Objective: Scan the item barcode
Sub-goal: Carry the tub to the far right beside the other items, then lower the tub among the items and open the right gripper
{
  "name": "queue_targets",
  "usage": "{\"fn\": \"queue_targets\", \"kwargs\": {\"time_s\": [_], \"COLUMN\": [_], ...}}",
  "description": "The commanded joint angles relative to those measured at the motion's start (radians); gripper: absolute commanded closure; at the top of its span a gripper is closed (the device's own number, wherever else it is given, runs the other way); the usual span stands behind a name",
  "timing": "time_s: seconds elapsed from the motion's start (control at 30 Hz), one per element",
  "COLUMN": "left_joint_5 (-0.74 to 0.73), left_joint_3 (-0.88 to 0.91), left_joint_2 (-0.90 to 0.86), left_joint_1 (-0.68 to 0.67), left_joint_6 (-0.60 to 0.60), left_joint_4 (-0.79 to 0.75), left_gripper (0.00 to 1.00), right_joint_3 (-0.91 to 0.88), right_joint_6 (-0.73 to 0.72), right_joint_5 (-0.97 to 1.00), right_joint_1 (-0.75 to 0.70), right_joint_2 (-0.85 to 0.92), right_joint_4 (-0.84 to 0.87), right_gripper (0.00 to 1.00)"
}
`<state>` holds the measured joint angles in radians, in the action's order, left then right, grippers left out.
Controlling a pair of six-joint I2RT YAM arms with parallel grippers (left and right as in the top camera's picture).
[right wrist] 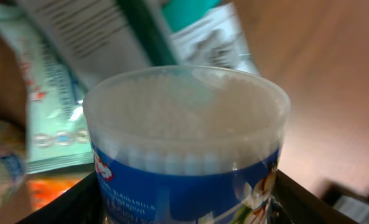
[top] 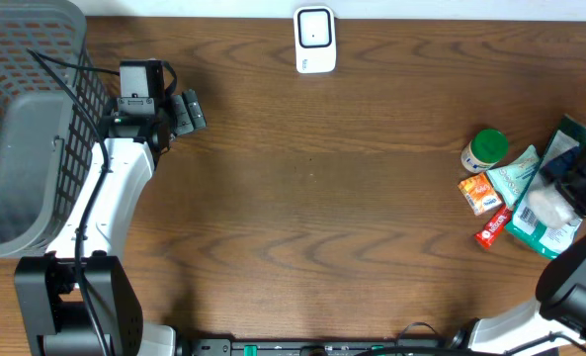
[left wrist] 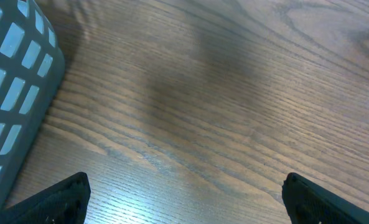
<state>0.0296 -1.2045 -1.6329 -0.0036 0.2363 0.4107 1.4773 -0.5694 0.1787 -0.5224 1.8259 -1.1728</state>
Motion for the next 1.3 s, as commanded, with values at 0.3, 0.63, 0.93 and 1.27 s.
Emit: {"fn": "queue_targets", "kwargs": {"time_s": [0.3,0.63,0.93,1.27], "left_joint_5": [0.009,0.009,0.009,0.009], "left_joint_3": [0.010,0.010,0.010,0.010], "left_joint_2": [-0.014,-0.014,-0.014,-0.014], "left_joint_1": [0.005,0.005,0.005,0.005], "left_joint_6": [0.005,0.005,0.005,0.005], "left_joint_4": [-0.002,-0.002,-0.002,-0.001], "left_gripper": [0.02,0.02,0.02,0.02], "right_joint_3": [-0.005,0.011,0.125,0.198], "right_joint_6": [0.061,0.148,0.248,0.261], "right_joint_5": [-0.190,-0.247,-0.274,-0.275], "right_joint_1": [0.008,0.006,0.006,0.007], "right_joint_2": [0.112,0.110,0.110,0.110], "right_joint_4": [0.078,0.045,-0.103,-0.201], "right_gripper": [0.74,0.01,0.01,0.01]}}
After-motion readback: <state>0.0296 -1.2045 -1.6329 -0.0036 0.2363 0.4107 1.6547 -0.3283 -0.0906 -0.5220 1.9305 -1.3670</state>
